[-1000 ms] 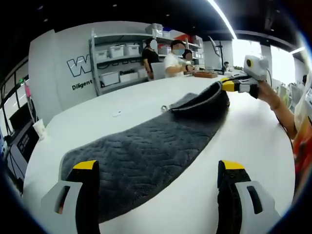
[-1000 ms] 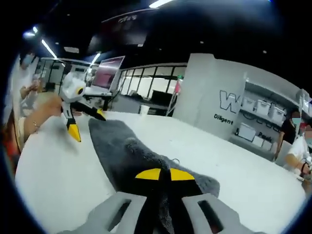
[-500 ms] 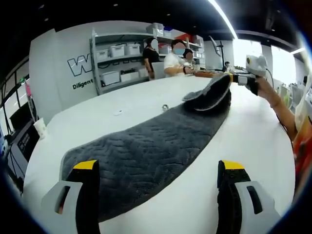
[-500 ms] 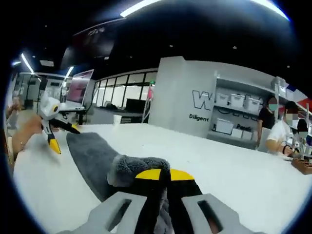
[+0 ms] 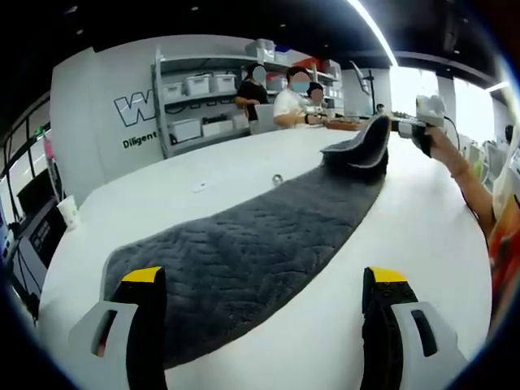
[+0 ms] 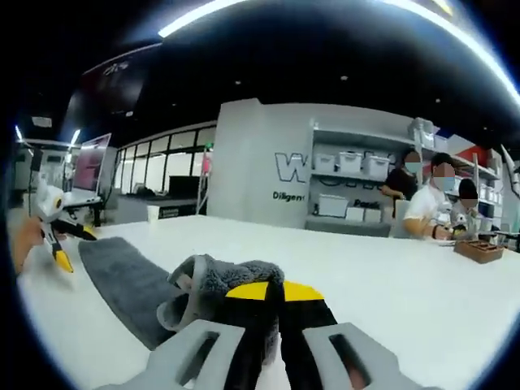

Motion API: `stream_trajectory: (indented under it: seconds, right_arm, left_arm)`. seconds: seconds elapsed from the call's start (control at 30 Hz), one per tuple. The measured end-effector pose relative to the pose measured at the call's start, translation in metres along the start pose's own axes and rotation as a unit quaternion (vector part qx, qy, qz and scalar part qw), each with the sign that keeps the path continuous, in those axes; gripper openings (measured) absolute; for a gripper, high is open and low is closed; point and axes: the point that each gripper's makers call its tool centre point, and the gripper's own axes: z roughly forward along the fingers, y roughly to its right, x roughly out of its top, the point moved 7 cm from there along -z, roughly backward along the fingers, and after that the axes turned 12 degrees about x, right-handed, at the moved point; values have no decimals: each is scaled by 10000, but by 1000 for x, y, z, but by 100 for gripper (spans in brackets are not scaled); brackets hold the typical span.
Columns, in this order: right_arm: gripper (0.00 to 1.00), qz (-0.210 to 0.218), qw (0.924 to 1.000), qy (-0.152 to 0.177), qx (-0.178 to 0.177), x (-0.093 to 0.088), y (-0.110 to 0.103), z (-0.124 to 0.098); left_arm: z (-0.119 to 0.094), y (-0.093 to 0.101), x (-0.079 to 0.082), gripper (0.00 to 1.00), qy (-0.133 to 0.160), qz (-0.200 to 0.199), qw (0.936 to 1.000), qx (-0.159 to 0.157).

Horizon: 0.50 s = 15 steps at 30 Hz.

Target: Open the folded towel by lifting each exposed corner and separating the folded layers until the towel lies flat within the target outline without major curled edges

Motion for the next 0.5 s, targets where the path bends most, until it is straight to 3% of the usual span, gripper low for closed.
stream_trajectory:
  seconds: [0.1,0.5]
  right_arm:
    - [0,98,9995,-14,-314,-1,10,-6]
    - [0,409,9955,-143,-843,-10,30,-21]
  left_arm:
    - [0,1,0,98,-1,-1,10000,-11]
    - [0,1,-2,98,-40,4,10000,0]
